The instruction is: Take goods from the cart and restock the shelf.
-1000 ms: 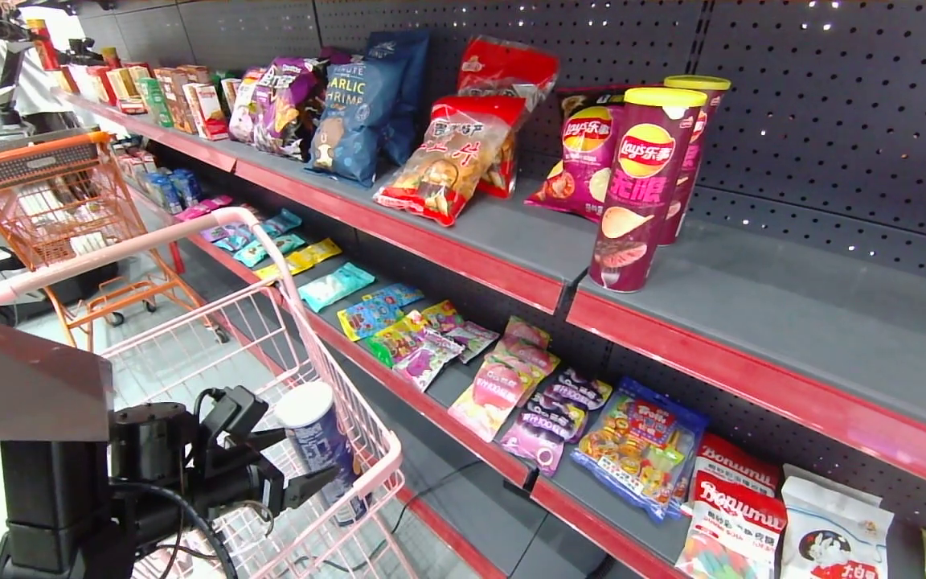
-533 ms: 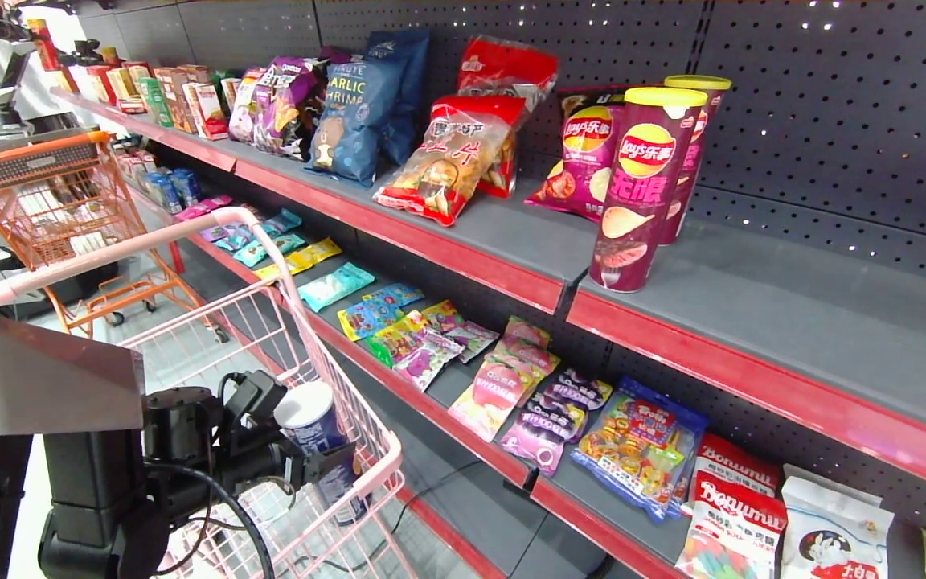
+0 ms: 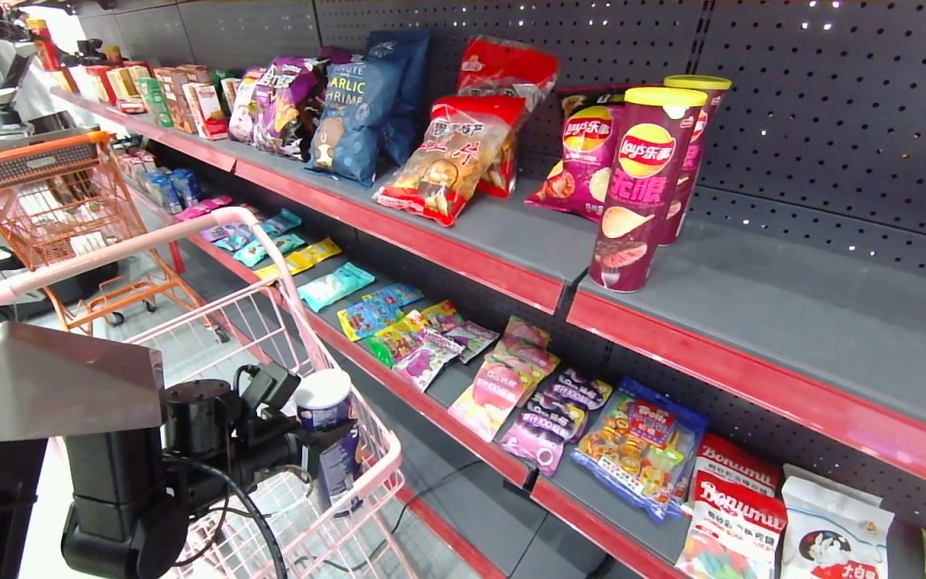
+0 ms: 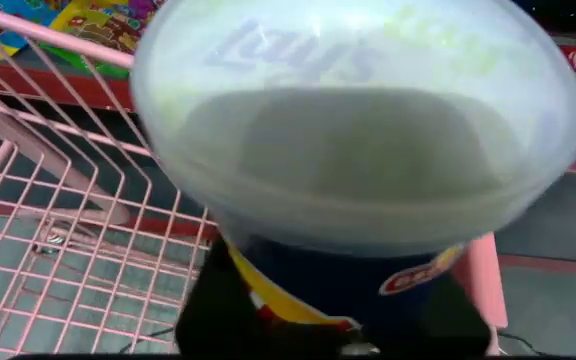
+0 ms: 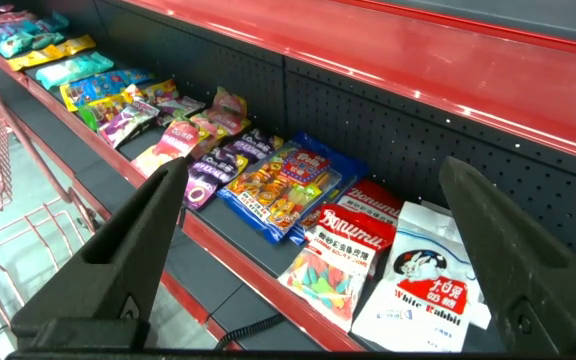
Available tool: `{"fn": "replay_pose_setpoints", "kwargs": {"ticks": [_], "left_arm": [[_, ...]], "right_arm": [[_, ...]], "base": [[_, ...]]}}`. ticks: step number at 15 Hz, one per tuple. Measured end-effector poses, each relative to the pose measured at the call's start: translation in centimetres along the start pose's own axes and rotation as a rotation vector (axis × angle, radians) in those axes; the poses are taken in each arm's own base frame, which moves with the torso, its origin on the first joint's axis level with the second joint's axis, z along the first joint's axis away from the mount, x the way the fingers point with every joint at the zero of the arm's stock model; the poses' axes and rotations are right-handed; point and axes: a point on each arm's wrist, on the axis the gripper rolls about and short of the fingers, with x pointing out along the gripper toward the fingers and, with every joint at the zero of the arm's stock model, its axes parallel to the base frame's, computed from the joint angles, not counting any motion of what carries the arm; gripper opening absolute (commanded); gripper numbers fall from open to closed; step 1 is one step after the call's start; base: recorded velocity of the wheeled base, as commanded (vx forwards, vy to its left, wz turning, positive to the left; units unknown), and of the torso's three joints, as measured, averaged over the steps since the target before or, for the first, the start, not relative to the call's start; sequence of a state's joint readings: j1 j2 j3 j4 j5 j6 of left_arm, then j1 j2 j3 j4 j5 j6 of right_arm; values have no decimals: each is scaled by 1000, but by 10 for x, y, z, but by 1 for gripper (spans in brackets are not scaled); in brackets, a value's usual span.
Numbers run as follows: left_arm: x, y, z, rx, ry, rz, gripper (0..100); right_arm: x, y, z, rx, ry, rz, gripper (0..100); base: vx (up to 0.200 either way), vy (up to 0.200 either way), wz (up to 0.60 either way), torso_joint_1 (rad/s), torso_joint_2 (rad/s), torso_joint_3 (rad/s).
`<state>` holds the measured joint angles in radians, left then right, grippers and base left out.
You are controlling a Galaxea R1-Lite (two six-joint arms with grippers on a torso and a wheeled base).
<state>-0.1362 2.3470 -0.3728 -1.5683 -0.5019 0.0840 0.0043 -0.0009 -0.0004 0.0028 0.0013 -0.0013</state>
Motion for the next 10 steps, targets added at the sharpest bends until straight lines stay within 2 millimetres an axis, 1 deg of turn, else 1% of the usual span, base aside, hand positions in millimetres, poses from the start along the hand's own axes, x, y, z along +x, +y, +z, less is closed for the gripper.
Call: {"fn": "replay_pose_setpoints", "kwargs": {"ticks": [3, 5, 6, 8, 9, 10], "left_arm": [[-8, 3, 13, 12, -39, 22, 0], [-17, 3, 22, -3, -35, 36, 0], [-26, 3, 30, -17, -36, 46, 0], [-53, -2, 57, -33, -66, 75, 0], [-70, -6, 71, -42, -80, 90, 0], [-91, -12, 86, -50, -94, 108, 0]], "right_arm": [[0, 0, 0, 0, 0, 0, 100], [0, 0, 0, 0, 0, 0, 100], [0, 0, 0, 0, 0, 0, 100], [0, 0, 0, 0, 0, 0, 100], [0, 0, 0, 0, 0, 0, 100], [0, 0, 0, 0, 0, 0, 100]], "base": [[0, 0, 0, 0, 0, 0], [0, 0, 0, 0, 0, 0], [0, 0, 0, 0, 0, 0], [0, 0, 0, 0, 0, 0], [0, 0, 0, 0, 0, 0], [0, 0, 0, 0, 0, 0]]}}
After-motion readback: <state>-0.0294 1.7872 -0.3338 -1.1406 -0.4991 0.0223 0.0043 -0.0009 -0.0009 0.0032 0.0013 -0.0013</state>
